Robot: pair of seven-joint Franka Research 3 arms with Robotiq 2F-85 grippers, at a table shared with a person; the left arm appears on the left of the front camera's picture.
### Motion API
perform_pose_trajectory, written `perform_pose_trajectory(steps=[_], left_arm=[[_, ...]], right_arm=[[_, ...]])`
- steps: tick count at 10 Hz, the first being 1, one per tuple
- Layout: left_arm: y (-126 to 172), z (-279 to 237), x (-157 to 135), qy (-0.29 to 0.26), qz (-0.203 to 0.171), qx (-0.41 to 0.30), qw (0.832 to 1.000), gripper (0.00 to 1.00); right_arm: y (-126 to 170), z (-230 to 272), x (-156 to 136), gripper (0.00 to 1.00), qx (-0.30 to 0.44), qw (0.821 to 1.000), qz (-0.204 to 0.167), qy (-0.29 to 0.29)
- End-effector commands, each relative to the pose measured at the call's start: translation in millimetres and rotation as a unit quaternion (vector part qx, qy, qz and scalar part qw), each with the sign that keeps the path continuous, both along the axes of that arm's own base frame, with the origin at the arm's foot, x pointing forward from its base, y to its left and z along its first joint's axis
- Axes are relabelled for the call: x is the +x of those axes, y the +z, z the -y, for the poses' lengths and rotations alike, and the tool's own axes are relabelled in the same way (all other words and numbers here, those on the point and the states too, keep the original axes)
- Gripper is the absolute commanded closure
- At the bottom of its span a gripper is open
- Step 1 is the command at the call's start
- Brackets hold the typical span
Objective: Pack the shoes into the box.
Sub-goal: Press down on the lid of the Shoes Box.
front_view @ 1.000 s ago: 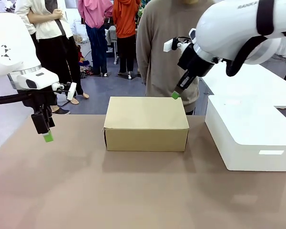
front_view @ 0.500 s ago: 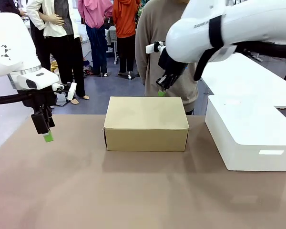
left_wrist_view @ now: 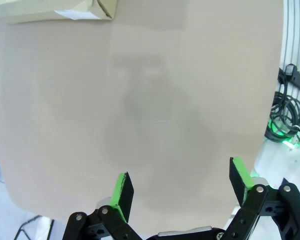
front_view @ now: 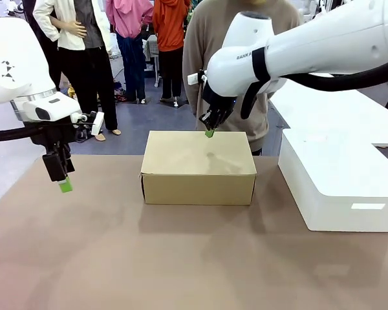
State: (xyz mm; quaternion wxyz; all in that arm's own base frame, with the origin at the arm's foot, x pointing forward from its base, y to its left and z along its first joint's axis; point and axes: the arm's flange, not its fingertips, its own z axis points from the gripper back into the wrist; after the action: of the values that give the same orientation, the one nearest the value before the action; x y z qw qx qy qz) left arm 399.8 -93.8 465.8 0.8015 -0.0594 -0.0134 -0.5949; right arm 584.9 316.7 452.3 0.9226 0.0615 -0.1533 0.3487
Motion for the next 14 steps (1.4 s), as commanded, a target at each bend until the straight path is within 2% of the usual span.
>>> perform_pose_trajectory(steps=[1, 4, 6, 7, 9, 11, 14], left_arm=[[0, -2, -1, 0.001, 0.003, 0.007, 1.000, 0.00], [0, -2, -1, 0.001, 0.003, 0.007, 1.000, 0.00], [0, -2, -1, 0.001, 0.003, 0.007, 1.000, 0.00], [0, -2, -1, 0.001, 0.003, 0.007, 1.000, 0.00], [0, -2, -1, 0.001, 0.003, 0.007, 1.000, 0.00], [0, -2, -1, 0.001, 0.003, 0.007, 1.000, 0.00], [0, -2, -1, 0.001, 0.003, 0.007, 1.000, 0.00]], right_arm=[[-6, -8, 12, 1.00, -0.010, 1.000, -0.010, -0.019], [-35, -12, 22, 1.00, -0.025, 0.999, -0.039, -0.026], [-45, -13, 22, 1.00, -0.032, 0.998, -0.053, -0.023], [-39, -13, 19, 1.00, -0.027, 0.998, -0.049, -0.022], [-7, -10, 8, 1.00, -0.018, 0.999, -0.024, -0.011], [19, 4, -16, 1.00, -0.012, 1.000, -0.019, 0.004], [34, 22, -55, 1.00, -0.011, 0.999, -0.015, 0.027]])
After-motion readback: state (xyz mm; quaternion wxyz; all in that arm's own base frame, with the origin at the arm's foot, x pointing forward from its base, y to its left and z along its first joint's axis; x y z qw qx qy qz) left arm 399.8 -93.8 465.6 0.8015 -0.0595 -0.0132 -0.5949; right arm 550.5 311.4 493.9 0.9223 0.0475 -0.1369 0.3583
